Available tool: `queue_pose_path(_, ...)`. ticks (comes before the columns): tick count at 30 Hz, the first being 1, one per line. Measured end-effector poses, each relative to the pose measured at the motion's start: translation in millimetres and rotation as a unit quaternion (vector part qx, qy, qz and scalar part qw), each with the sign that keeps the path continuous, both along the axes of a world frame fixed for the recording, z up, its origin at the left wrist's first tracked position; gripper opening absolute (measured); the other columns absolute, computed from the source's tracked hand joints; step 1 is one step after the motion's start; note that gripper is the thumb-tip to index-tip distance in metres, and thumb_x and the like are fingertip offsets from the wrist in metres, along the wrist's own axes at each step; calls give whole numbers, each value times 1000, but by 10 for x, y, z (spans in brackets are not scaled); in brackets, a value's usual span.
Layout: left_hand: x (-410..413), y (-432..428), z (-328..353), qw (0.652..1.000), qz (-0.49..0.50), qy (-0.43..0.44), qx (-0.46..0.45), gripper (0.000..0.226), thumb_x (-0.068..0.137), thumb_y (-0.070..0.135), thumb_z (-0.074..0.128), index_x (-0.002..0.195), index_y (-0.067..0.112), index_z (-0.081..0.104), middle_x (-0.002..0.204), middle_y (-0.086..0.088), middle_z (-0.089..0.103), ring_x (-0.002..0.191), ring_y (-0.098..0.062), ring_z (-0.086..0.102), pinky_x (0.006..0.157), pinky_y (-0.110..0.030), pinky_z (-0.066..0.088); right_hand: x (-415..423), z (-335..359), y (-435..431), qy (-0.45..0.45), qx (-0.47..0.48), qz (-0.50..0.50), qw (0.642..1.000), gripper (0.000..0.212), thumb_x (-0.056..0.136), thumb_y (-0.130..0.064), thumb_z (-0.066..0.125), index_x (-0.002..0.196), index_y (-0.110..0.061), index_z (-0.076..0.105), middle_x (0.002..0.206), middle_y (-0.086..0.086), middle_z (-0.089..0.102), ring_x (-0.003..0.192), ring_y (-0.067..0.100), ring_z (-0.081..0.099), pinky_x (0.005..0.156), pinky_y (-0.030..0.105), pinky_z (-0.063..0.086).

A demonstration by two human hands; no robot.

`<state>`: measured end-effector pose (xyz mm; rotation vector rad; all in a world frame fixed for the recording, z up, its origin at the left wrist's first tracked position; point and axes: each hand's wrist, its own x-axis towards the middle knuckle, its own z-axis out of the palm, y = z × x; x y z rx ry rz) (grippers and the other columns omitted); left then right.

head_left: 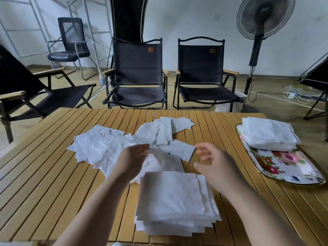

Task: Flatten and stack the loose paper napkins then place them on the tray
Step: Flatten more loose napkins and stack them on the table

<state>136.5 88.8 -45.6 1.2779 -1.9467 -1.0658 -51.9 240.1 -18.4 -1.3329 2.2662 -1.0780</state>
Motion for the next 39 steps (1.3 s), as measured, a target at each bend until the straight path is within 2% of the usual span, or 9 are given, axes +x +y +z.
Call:
queue_pose_path(4,47,184,213,995,-26,78,-51,33,89,1,68,118,16,72,109,8,71,84,19,63,70,4,43,165,43,-52,48,-49,73,995,68,86,-24,77,144,-43,46,135,-28,42,125,-7,36,95,12,33)
queue_pose_path(7,91,384,335,993,-40,85,-72,20,87,19,74,106,25,78,99,16,75,89,15,65,71,-3,47,329,65,-116,65,-78,93,990,67,83,-31,80,143,-37,51,133,-27,46,124,-6,38,103,17,34)
queue_pose_path(13,225,495,373,983,-48,-5,-176,15,83,34,76,87,46,68,86,20,66,88,1,56,71,-15,38,460,151,-117,91,-218,57,970,6,91,-25,73,95,-27,77,87,-18,73,77,3,66,65,23,57)
queue_pose_path(17,298,424,370,997,-41,-31,-65,12,86,37,73,85,44,64,98,17,60,93,-5,53,71,-20,37,397,298,24,-54,-255,39,965,5,93,-26,69,89,-26,73,73,-11,69,69,7,63,55,20,49)
queue_pose_path(20,351,375,414,990,-80,89,74,10,94,23,65,90,18,72,89,2,72,86,-9,63,74,-23,43,288,345,149,-141,-225,32,964,7,94,-24,66,89,-22,71,79,-2,73,70,13,68,60,28,54)
queue_pose_path(25,379,360,406,952,-135,208,180,26,91,20,69,103,-3,64,90,-16,70,80,-26,64,70,-35,49,42,288,304,-205,21,75,976,8,94,-16,63,93,-17,70,81,-4,76,65,14,69,56,25,47)
queue_pose_path(31,397,347,218,964,-205,-25,170,18,90,37,69,87,20,74,65,-3,62,55,-15,48,49,-23,33,-123,184,338,-123,272,59,953,36,96,-39,56,92,-6,70,74,8,74,59,15,62,54,26,40)
queue_pose_path(34,339,262,140,993,-103,-4,53,18,99,33,57,92,26,73,66,-2,69,51,-13,46,47,-20,35,-138,106,241,-56,222,-27,973,45,96,-50,57,82,-9,71,69,4,73,59,15,63,64,29,50)
queue_pose_path(39,307,-63,-55,992,-46,-101,-64,17,99,20,56,102,32,67,92,9,70,52,-1,53,43,-12,37,-269,-194,-32,-81,74,-66,992,9,94,-28,66,88,-22,70,80,-6,72,77,13,67,72,31,55)
